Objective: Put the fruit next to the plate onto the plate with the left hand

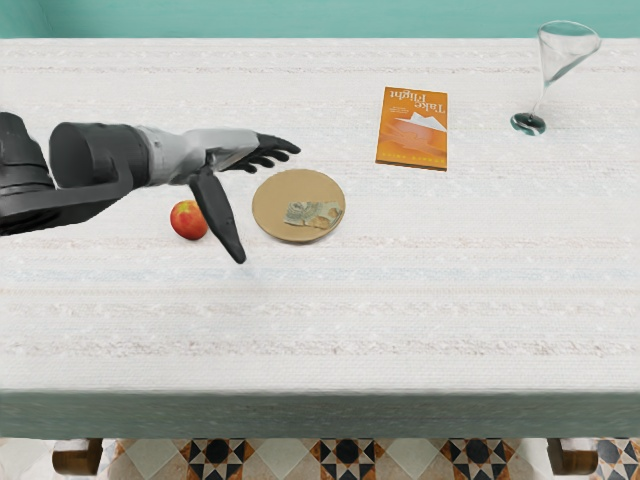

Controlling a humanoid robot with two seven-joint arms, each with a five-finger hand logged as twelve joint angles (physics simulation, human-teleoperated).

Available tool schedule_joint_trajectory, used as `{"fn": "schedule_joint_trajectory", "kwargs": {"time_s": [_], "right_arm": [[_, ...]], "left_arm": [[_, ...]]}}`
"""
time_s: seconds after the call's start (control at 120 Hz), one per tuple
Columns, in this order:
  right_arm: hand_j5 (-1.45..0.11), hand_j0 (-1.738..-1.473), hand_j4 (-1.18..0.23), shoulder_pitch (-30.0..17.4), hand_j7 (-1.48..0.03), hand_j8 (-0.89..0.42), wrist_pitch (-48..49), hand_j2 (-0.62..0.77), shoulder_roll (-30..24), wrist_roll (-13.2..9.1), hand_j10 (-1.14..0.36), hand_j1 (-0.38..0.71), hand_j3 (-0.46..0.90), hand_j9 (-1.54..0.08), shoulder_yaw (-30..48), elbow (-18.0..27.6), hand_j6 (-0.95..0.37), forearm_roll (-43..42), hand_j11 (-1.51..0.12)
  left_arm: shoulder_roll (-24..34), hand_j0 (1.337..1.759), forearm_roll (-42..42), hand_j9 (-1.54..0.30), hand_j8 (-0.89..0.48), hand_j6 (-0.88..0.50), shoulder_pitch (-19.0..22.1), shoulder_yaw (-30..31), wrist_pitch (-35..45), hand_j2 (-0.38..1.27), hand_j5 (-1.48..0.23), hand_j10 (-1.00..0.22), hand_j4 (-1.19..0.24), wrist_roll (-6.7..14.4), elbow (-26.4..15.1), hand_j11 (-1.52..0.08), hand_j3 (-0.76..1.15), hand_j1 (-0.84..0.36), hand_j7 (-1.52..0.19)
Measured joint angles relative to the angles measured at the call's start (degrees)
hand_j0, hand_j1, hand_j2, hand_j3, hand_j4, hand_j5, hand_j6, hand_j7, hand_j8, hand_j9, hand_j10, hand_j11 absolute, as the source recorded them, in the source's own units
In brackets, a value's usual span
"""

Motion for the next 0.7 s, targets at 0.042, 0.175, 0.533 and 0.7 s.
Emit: {"fn": "schedule_joint_trajectory", "kwargs": {"time_s": [0.042, 0.175, 0.533, 0.7], "right_arm": [[0.0, -1.658, 0.0, 0.0, 0.0, 0.0, 0.0, 0.0, 0.0, 0.0, 0.0, -0.35, 0.0, 0.0, 0.02, -0.01, 0.0, 0.0, 0.0], [0.0, -1.658, 0.0, 0.02, 0.0, 0.0, 0.0, 0.0, 0.0, 0.0, 0.0, -0.35, 0.0, 0.0, 0.05, -0.08, 0.0, 0.0, 0.0], [0.0, -1.658, 0.0, 0.17, 0.0, 0.0, -0.04, 0.0, 0.0, 0.08, 0.0, -0.35, 0.0, 0.0, 0.02, -0.2, 0.0, 0.0, 0.0], [0.0, -1.658, 0.0, 0.18, 0.0, 0.0, -0.09, 0.0, 0.0, 0.22, 0.0, -0.35, 0.0, 0.0, -0.01, -0.2, 0.0, 0.0, 0.0]], "left_arm": [[-0.27, 1.658, 4.75, -0.11, -0.09, -0.09, 0.26, 1.38, 1.98, 0.02, -0.11, -0.09, -0.09, 0.0, -0.03, -0.11, 0.0, 0.25, -0.11], [-0.28, 1.658, 10.75, -0.08, -0.06, -0.06, 2.4, 3.41, 3.85, 0.01, -0.08, -0.06, -0.06, 0.0, -0.09, -0.08, 0.0, 0.28, -0.08], [-1.69, 1.658, 25.52, -0.13, -0.1, -0.1, 11.69, 4.27, 13.14, 0.02, -0.13, -0.1, -0.1, 0.0, 2.29, -0.13, 0.0, 0.23, -0.13], [-2.06, 1.658, 25.85, -0.12, -0.1, -0.1, 12.74, 4.04, 14.15, 0.02, -0.12, -0.09, -0.09, 0.0, 6.25, -0.12, 0.0, 0.24, -0.12]]}}
